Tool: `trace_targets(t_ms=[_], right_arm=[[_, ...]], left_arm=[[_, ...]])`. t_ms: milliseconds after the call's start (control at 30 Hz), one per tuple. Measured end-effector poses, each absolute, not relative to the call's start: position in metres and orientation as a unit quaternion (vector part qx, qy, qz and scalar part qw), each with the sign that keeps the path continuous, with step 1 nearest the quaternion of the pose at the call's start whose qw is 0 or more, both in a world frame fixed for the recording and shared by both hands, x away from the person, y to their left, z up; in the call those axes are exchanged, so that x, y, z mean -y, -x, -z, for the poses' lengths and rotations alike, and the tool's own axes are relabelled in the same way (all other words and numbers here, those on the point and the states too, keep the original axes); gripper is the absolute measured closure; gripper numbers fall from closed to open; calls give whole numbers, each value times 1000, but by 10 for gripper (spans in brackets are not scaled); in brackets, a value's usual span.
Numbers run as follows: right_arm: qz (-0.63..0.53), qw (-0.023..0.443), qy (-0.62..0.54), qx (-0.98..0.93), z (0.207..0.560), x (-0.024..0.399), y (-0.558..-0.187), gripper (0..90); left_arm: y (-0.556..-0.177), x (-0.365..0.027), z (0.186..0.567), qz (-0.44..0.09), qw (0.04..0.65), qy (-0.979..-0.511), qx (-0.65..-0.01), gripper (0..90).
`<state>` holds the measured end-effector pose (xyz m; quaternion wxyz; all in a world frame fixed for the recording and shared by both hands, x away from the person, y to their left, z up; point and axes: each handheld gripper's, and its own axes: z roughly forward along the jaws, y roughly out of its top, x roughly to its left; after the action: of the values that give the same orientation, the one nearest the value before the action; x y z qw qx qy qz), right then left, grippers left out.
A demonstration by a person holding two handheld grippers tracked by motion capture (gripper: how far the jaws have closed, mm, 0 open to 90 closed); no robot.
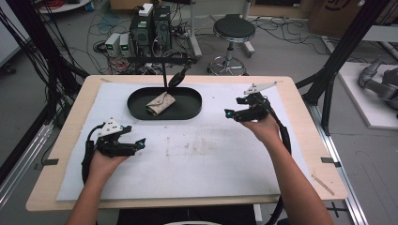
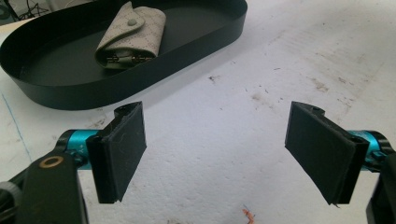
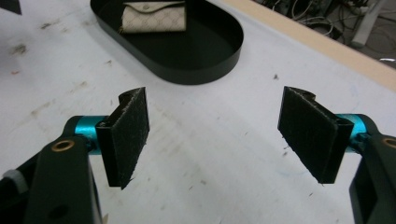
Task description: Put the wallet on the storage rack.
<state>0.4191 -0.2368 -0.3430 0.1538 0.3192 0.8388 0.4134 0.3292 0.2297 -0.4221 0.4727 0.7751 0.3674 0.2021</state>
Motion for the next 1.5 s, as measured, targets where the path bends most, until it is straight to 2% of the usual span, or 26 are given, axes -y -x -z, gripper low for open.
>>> trace_targets(t_ms=[500, 967, 1500], right_arm=[[-424, 135, -329, -833, 382, 258, -385, 178], [-433, 113, -359, -819, 423, 270, -359, 174], [-444, 131, -382, -800, 426, 285, -360, 174]], left_arm=[[-329, -230, 422, -205, 473, -774, -369, 199], [-330, -229, 423, -201, 477, -772, -369, 193], [-333, -222, 427, -190, 473, -778, -366, 193]])
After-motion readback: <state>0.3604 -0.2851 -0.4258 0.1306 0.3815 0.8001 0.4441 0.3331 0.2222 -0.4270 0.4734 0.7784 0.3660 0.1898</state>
